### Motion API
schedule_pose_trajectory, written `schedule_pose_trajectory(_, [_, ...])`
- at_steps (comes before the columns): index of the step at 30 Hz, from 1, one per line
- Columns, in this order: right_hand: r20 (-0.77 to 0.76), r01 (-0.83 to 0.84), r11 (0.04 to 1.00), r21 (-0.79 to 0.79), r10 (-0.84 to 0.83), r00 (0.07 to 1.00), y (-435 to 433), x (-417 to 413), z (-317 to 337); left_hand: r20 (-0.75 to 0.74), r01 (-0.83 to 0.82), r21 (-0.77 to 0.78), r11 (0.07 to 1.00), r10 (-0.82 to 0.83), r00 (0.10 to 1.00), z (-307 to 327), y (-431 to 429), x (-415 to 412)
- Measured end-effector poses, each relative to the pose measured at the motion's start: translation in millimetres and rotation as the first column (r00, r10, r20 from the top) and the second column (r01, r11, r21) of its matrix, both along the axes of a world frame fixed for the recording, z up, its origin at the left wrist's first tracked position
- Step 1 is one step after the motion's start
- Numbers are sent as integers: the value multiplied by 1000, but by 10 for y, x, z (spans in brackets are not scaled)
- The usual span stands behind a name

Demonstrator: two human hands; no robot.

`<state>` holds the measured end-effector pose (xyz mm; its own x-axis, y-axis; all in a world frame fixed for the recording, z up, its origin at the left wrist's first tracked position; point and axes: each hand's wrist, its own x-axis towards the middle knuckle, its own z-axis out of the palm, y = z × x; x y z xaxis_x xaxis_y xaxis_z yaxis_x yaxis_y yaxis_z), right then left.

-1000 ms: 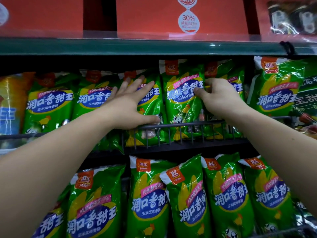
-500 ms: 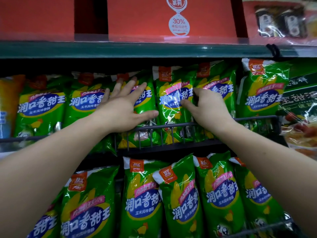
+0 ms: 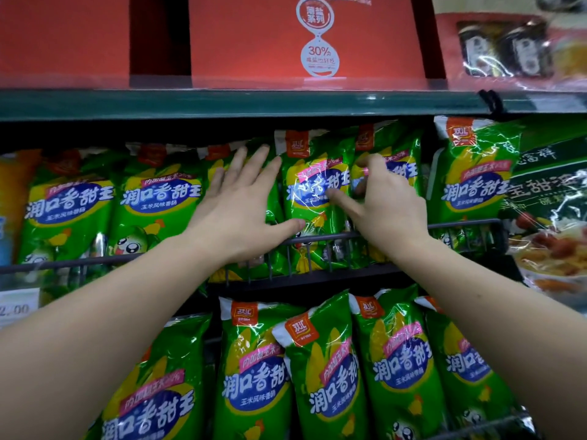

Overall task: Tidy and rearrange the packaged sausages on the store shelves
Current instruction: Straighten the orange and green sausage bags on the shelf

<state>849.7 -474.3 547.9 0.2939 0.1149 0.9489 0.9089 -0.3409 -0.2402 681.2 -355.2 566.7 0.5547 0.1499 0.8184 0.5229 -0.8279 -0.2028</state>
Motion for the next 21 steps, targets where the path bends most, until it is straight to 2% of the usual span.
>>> schedule_pose_trajectory(3, [203, -91, 994, 59, 77, 976, -45, 51, -96, -31, 36, 52, 998, -34, 999, -2, -91, 84])
schedule_pose_trajectory(5, [296, -71, 997, -3, 69, 953, -67, 90, -141, -47, 57, 74, 996, -53, 997, 5, -137, 150])
schedule_pose_trajectory(10, [223, 39, 964, -264, 21, 975, -108, 145, -160, -120, 44, 54, 998, -38, 992, 17, -162, 334])
schedule_pose_trajectory(15, [217, 123, 937, -328, -52, 975, -136, 172, -107, -139, -50, -15, 999, 47, 989, -18, -87, 411])
schedule_pose_trajectory(21, [217, 185, 918, -350, -113, 970, -152, 177, -57, -145, -61, -36, 997, 55, 988, -19, -69, 414])
